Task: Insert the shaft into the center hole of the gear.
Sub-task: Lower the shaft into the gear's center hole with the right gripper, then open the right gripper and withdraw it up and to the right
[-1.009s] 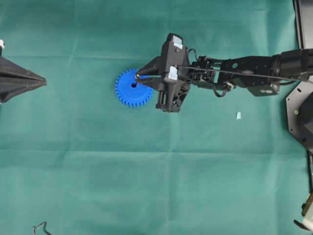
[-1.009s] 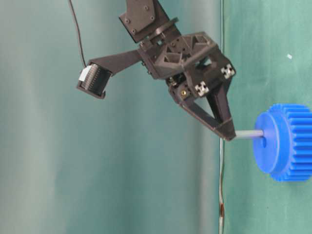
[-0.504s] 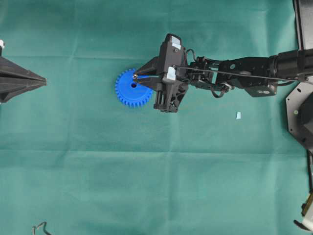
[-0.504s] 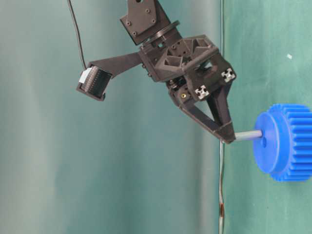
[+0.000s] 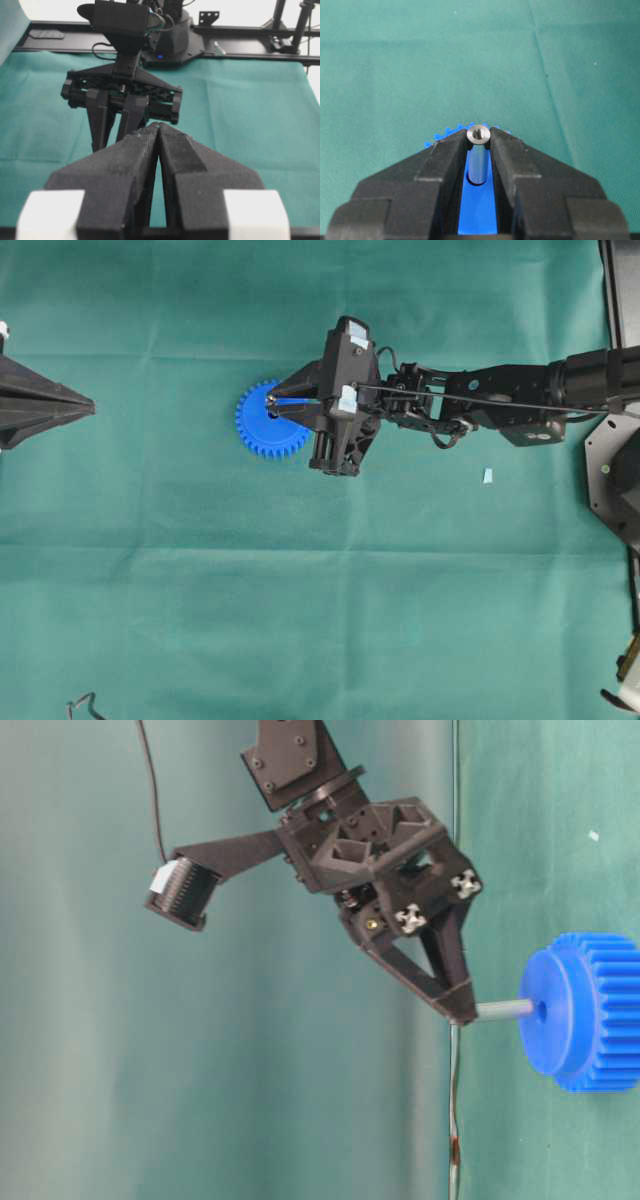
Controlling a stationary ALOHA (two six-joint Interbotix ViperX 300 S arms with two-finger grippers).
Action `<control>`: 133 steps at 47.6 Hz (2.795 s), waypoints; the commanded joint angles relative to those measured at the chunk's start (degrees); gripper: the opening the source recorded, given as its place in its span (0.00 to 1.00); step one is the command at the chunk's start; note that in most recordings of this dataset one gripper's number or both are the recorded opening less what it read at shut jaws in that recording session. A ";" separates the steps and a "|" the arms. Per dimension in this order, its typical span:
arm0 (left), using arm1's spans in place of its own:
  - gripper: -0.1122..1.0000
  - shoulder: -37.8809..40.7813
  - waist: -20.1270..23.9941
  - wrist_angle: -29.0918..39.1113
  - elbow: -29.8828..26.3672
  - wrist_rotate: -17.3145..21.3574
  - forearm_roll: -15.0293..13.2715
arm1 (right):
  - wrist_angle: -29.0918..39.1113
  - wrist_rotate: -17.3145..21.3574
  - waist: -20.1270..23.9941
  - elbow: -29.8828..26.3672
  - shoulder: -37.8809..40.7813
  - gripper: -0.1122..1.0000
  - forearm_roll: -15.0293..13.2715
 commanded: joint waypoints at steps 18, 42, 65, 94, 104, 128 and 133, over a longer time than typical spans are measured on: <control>0.10 0.35 0.09 -0.26 -1.32 -0.09 0.18 | -3.60 -0.18 -0.09 -1.58 0.53 0.28 0.97; 0.10 0.35 0.09 -0.26 -1.32 0.00 0.18 | -3.08 0.62 0.26 -0.26 2.37 0.28 1.49; 0.10 0.35 0.09 -0.26 -1.32 -0.09 0.18 | -2.29 0.79 0.35 -0.26 4.48 0.28 1.49; 0.10 0.35 0.09 -0.26 -1.32 0.00 0.18 | -1.76 0.88 0.35 -0.53 3.69 0.74 1.67; 0.10 0.35 0.09 -0.26 -1.32 0.00 0.18 | -1.67 0.62 0.35 0.18 -0.44 0.94 1.67; 0.10 0.35 0.09 -0.09 -1.32 -0.09 0.18 | 1.23 -1.85 0.26 5.98 -18.46 0.94 1.05; 0.10 0.35 0.09 -0.18 -1.32 0.00 0.18 | 0.97 -1.85 0.26 7.38 -20.13 0.94 1.05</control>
